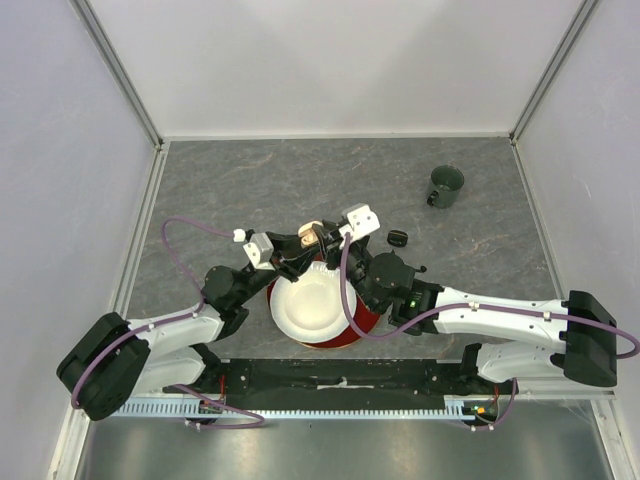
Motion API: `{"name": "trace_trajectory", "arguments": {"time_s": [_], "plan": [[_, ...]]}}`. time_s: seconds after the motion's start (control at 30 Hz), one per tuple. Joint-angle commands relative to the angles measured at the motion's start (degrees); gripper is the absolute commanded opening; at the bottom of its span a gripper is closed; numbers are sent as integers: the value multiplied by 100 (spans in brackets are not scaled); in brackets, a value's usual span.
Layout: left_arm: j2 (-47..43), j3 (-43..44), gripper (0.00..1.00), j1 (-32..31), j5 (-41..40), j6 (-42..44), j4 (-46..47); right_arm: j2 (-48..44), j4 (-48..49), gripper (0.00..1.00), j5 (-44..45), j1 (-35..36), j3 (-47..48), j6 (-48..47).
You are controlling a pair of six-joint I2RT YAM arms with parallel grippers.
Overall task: Insert the wireless bluetooth earbuds into the charging case
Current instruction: Place the earbud in the charging case.
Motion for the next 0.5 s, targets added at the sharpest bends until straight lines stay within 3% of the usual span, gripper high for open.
{"name": "trace_trajectory", "arguments": {"time_s": [0.0,0.2,0.47], "plan": [[-156,108,2,-23,-236,-99,895,-9,-116,0,-305,14,-74,-168],[-173,143,2,-23,-412,-108,833,34,-336,0,-534,23,-31,-300],[-244,108,2,-14,-298,-108,780,-18,-64,0,-165,14,-118,-590]]}}
